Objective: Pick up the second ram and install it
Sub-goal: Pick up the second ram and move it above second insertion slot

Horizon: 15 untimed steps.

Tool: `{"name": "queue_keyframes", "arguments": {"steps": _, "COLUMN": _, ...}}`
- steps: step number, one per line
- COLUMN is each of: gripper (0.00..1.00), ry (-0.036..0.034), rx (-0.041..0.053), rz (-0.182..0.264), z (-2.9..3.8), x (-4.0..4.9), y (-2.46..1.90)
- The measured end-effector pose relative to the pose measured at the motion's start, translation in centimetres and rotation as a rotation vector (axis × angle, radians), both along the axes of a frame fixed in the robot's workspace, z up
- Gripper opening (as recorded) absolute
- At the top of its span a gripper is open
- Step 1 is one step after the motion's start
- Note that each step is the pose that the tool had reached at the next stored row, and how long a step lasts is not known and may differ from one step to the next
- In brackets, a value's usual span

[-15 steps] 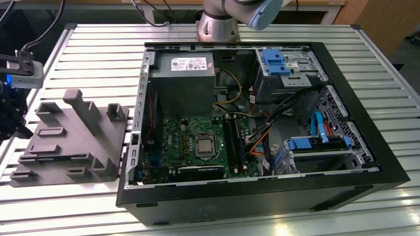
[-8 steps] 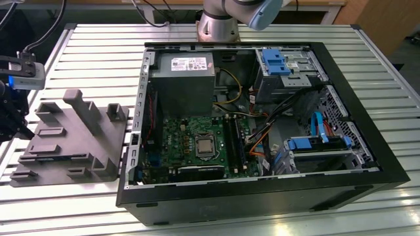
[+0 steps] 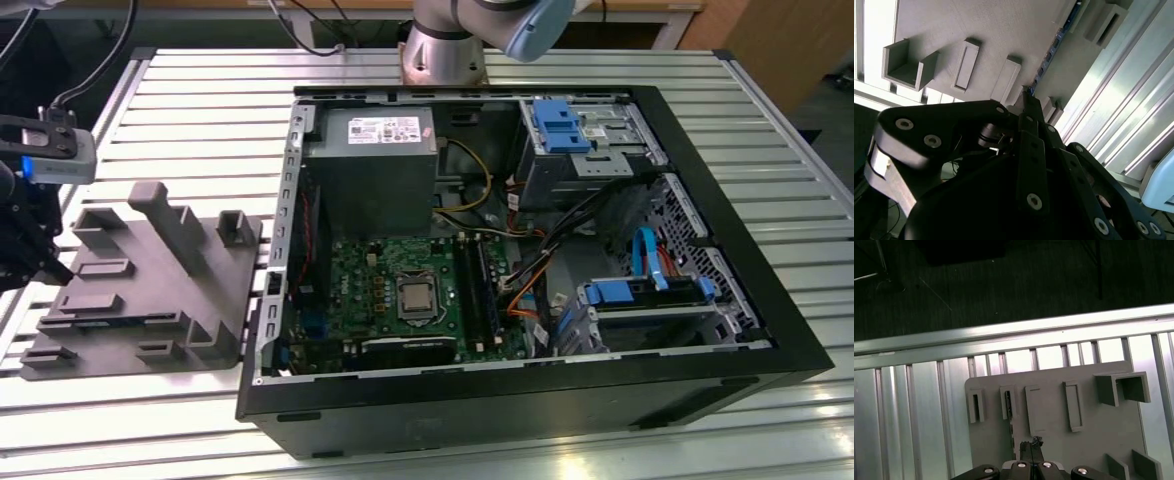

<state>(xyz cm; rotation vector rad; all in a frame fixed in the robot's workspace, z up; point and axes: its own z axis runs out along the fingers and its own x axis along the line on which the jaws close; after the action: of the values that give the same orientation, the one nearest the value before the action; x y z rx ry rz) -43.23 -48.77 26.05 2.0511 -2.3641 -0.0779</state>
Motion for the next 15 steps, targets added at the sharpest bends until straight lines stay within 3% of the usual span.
{"name": "queue_keyframes", "arguments": {"steps": 15, "gripper": 0.11, "ry": 0.0001, "rx": -0.0001, "rz": 0.005, "z": -0.47, "x": 0.3, "y": 0.0}}
